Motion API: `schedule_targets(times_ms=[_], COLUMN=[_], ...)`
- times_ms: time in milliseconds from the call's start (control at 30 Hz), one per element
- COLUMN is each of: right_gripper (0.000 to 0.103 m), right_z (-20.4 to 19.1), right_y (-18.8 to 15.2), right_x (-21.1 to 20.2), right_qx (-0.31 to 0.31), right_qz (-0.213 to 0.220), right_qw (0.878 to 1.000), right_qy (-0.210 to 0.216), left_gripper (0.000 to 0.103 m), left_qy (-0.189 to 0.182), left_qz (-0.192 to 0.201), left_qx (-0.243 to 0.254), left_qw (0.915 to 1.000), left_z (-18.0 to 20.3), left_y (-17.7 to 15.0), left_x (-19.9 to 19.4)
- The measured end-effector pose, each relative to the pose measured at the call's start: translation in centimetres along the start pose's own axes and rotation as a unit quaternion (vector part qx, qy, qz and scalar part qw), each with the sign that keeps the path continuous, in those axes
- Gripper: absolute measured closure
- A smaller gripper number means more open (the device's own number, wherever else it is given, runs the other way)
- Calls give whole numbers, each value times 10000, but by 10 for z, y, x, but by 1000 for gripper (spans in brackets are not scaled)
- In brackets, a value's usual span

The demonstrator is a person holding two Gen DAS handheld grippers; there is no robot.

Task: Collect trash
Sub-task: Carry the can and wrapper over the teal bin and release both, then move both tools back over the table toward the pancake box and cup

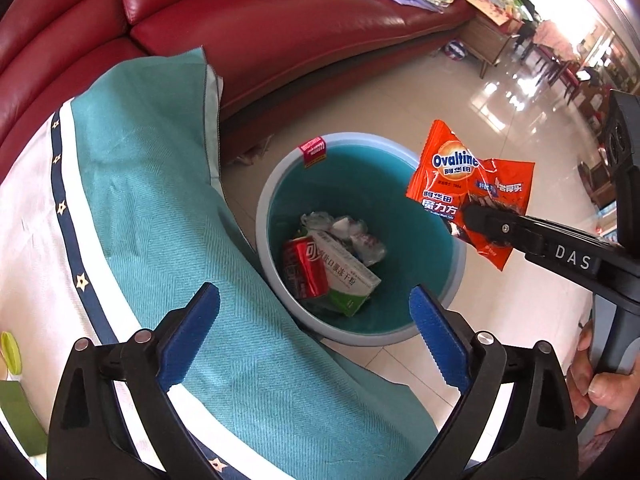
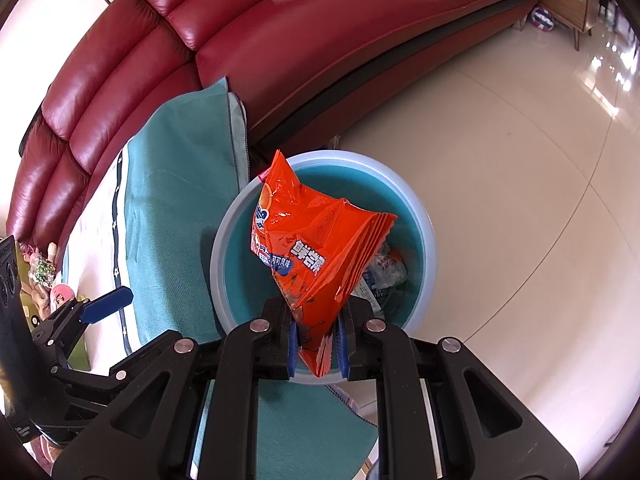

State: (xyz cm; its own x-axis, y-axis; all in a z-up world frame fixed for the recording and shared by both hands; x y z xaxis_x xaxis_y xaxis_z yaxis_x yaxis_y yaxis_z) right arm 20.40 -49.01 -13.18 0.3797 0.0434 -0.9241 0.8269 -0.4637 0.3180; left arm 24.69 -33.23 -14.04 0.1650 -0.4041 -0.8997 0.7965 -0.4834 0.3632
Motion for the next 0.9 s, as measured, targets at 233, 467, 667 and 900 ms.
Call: schedule_targets(times_ms=[233, 467, 667, 900], right_gripper=[50, 25, 20, 19], right_z=[-5, -6, -6, -18], right_y=[1, -1, -9, -16], right_x=[-2, -5, -3, -14], right_qx=[-15, 26, 139, 65], right_qz=[63, 37, -149, -150], right_qw=[9999, 9996, 9992, 9991], right_qy=[-139, -265, -335, -388], left_gripper=[6, 6, 6, 6], left_qy=[-72, -86, -99, -84], left_qz=[1, -30, -18, 115], left_qx=[-34, -61, -134, -236], left_qw=[10000, 9999, 9999, 9996], left_z=[-3, -6, -11, -19], left_y=[-2, -9, -18, -25], left_x=[-2, -6, -13, -31])
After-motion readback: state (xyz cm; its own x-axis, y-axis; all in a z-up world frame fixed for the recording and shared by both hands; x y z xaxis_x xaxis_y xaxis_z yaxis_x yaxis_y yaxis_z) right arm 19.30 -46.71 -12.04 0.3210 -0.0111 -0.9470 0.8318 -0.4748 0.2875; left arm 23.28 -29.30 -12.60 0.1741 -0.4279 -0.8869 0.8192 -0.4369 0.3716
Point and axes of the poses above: each gripper's, at about its wrist camera, not at the fingertips, and x roughly the way its jaws point, z to its right, y to its top, the point moved 7 cm from there along x, roughly the way its jaws point, and after that the axes turned 9 degrees about -y, right-handed, at the moved point
